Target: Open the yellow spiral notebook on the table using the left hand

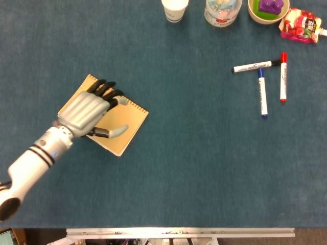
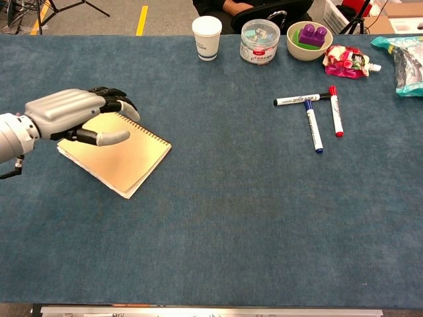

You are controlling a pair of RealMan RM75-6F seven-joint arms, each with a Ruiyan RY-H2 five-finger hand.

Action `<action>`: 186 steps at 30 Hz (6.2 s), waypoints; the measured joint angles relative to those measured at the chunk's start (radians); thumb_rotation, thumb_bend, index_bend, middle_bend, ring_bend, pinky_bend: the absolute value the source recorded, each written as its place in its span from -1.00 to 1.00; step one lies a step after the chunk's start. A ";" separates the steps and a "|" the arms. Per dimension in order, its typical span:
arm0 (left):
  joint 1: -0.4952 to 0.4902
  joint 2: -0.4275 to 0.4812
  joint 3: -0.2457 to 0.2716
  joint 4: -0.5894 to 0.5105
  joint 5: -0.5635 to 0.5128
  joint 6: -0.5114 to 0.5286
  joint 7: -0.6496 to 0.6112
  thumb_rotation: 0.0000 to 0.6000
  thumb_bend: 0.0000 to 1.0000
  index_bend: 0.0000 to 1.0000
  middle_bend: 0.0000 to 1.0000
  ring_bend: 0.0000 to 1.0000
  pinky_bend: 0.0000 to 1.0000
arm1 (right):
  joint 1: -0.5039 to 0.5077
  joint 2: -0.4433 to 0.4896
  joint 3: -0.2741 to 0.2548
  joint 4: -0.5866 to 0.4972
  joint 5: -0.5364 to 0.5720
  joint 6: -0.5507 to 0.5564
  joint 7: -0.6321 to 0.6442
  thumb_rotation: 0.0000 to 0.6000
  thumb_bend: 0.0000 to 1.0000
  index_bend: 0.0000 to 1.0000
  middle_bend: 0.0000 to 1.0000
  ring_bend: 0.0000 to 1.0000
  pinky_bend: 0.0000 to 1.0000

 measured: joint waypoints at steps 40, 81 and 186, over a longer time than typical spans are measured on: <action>-0.164 -0.256 0.035 0.094 -0.419 -0.040 0.473 -1.00 -0.53 -0.54 -0.59 -1.00 -1.00 | -0.018 -0.002 0.000 0.044 0.009 0.013 0.051 1.00 -0.21 -0.27 -0.35 -0.53 -0.42; -0.048 0.047 0.261 -0.205 -0.081 0.112 0.351 0.66 -0.54 -0.67 -0.67 -1.00 -1.00 | -0.023 0.006 -0.006 0.016 -0.032 0.041 0.046 1.00 -0.21 -0.27 -0.35 -0.53 -0.42; 0.120 -0.201 0.345 0.785 0.409 0.430 -0.457 1.00 -0.54 -0.89 -0.85 -1.00 -1.00 | -0.008 0.003 -0.011 -0.066 -0.038 0.027 -0.075 1.00 -0.21 -0.27 -0.35 -0.53 -0.42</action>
